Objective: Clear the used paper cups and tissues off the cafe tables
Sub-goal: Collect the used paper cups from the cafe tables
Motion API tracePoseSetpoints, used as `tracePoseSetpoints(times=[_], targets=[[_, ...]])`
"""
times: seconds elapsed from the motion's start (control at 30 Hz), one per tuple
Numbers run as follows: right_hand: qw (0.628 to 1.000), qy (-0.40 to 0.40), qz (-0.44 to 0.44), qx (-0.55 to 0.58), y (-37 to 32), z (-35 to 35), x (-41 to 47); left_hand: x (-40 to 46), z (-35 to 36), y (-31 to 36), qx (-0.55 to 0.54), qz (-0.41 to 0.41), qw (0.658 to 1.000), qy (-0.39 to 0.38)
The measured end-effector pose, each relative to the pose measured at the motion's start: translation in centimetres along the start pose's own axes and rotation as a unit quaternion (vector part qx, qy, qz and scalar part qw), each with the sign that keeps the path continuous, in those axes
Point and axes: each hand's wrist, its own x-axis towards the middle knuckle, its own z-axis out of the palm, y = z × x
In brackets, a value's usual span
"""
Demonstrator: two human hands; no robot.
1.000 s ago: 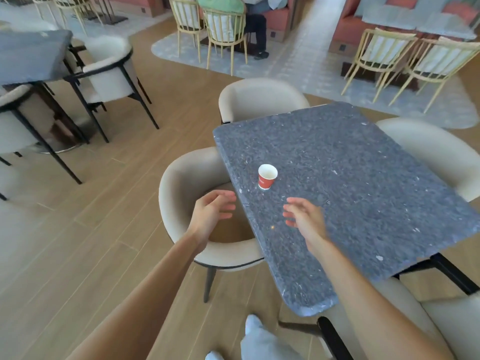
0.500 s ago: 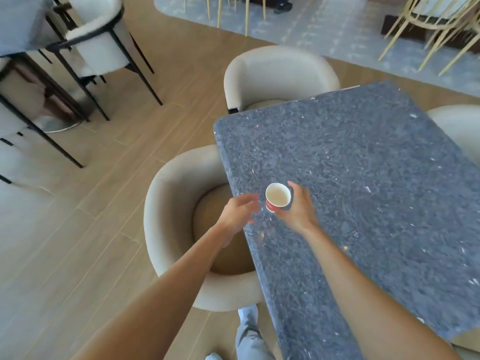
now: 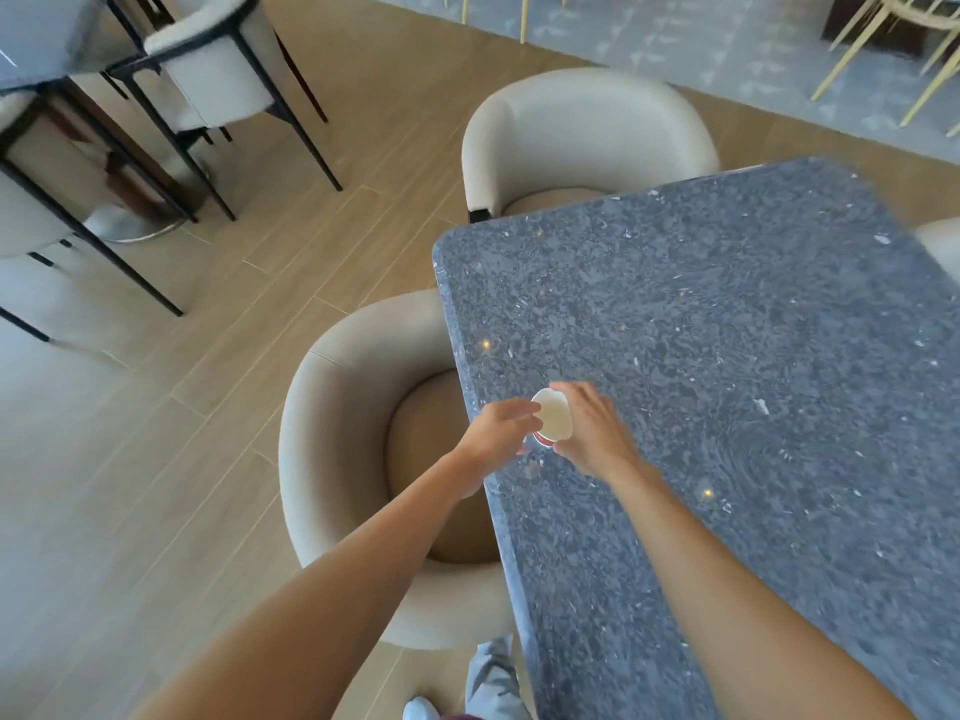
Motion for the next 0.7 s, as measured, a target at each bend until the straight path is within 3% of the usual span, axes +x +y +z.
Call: tracePoseSetpoints(times=[0.37, 0.7], targets=[[0.993, 0.004, -0.044, 0.111, -8.5, -3.4, -0.1, -5.2, -7.7, -0.4, -0.063, 0.04, 0.988, 0.135], [0.947, -0.053, -0.276, 0.153, -26.6, -1.9, -4.2, -18.6, -18.8, -4.4, -0.16, 0.113, 0.943, 0.267]])
